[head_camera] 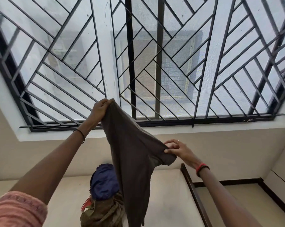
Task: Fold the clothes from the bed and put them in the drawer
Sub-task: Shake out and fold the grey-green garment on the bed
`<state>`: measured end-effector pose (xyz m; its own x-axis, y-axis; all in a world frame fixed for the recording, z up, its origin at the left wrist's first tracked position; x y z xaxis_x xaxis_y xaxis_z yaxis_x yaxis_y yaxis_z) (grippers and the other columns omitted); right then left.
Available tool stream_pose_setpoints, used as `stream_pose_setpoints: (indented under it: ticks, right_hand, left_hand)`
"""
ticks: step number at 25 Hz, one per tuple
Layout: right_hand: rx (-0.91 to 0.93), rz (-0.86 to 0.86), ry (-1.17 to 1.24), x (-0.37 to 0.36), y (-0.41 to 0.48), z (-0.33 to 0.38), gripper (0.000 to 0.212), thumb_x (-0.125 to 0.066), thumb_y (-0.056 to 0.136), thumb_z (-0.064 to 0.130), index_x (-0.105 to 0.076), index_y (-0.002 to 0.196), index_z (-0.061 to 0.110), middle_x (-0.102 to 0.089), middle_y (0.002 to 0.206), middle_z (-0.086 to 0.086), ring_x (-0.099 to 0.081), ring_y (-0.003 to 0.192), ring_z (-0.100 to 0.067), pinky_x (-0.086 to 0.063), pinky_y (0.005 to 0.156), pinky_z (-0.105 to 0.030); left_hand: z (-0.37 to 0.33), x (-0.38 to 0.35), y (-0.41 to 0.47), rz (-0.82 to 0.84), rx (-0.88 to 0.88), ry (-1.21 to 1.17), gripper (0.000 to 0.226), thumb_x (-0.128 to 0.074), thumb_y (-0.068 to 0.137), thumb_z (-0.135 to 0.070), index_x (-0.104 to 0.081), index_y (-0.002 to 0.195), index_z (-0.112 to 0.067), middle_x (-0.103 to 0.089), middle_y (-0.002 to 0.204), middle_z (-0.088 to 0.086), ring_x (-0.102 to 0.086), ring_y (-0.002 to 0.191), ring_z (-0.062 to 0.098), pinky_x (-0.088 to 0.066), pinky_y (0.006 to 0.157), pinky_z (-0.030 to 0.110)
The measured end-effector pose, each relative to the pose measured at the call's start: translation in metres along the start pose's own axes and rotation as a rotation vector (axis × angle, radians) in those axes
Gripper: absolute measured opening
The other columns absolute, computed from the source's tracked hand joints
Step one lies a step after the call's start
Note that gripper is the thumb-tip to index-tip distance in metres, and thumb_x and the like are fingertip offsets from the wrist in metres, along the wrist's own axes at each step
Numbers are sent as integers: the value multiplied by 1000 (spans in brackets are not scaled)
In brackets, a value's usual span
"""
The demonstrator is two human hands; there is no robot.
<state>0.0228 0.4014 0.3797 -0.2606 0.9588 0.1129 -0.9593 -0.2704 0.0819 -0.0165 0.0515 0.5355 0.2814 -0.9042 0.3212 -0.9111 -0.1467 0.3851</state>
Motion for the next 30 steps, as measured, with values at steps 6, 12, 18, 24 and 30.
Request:
stream_pose_setpoints:
  ticks: [6, 12, 18, 24, 30]
  right_hand:
    - [-150, 241, -79, 34, 1, 33, 24, -66, 83, 8, -66, 101, -8, -69, 92, -9, -63, 85, -15, -52, 77, -20]
    - [-190, 171, -121, 41, -8, 40, 10, -67, 83, 6, -60, 79, 12, -64, 74, 0, -56, 70, -10, -44, 60, -16]
    - [-104, -17, 125, 56, -18, 50, 20, -67, 81, 1, -51, 74, 10, -48, 51, 9, -49, 52, -2, -45, 53, -13]
    - [-280, 159, -62, 44, -30, 38, 22, -75, 75, 12, -62, 91, 5, -63, 74, -1, -59, 67, -9, -47, 59, -16]
    - [-360, -18, 136, -56, -34, 5, 32, -43, 101, 29, -60, 79, 13, -62, 65, 2, -57, 59, -5, -45, 55, -17]
  left_hand:
    - [26, -6, -6, 11, 13, 31, 22, -50, 98, -28, -66, 96, -12, -63, 95, 9, -51, 87, 12, -37, 68, 18]
    - [15, -22, -10, 19, 17, -46, 25, -46, 99, -32, -63, 96, -14, -57, 84, 1, -47, 71, 4, -36, 57, 12]
    - [12, -38, -3, 51, 55, -24, 27, -43, 100, -31, -61, 103, -10, -58, 92, 6, -49, 82, 14, -38, 64, 23]
    - [-7, -58, -11, 92, 40, -281, 22, -42, 101, -31, -61, 101, -21, -58, 86, -4, -49, 74, 5, -38, 58, 19]
    - [-33, -74, -9, 250, 63, -514, 21, -42, 102, -29, -60, 94, -24, -61, 87, -1, -56, 78, 10, -49, 72, 24]
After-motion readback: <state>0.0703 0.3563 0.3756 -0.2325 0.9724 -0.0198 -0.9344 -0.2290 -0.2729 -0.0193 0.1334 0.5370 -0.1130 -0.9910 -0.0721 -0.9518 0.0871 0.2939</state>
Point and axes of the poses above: each hand's wrist, its own y-axis towards the middle knuckle, its own x-axis out of the back of the hand, z = x × y, the point moved 1 cm from there along y, towards the middle knuckle
